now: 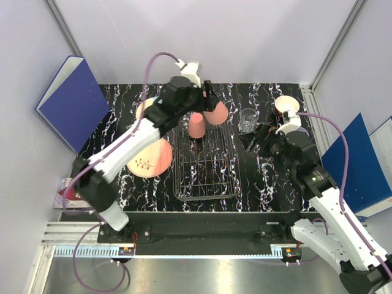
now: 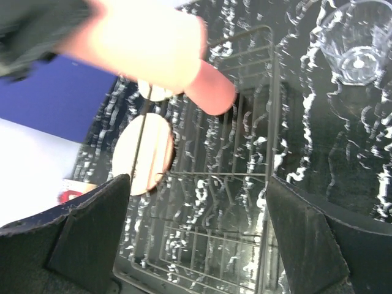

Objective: Unload the mixed dishes from the dish rack
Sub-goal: Pick up the cup from the dish rack, then place the cup at the center of the board.

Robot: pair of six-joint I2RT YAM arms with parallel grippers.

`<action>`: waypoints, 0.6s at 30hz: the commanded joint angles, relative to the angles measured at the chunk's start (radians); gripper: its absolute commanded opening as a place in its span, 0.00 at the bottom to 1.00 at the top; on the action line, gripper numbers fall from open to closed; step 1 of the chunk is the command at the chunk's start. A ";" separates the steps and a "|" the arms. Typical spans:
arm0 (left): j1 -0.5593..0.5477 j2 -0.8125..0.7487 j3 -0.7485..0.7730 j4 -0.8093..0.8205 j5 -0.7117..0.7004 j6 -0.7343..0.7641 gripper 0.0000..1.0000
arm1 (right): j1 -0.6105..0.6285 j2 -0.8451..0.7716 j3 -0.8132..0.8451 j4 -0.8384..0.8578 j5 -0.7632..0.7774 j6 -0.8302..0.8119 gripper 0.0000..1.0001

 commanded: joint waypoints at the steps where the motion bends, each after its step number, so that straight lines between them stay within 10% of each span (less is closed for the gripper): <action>1: 0.012 -0.240 -0.154 0.249 0.192 -0.106 0.35 | 0.006 -0.053 0.006 0.073 -0.072 0.053 1.00; 5: 0.046 -0.335 -0.351 0.471 0.361 -0.328 0.00 | 0.006 -0.108 -0.040 0.159 -0.170 0.106 1.00; 18: 0.057 -0.337 -0.506 0.850 0.550 -0.619 0.00 | 0.005 -0.153 -0.090 0.413 -0.362 0.226 0.99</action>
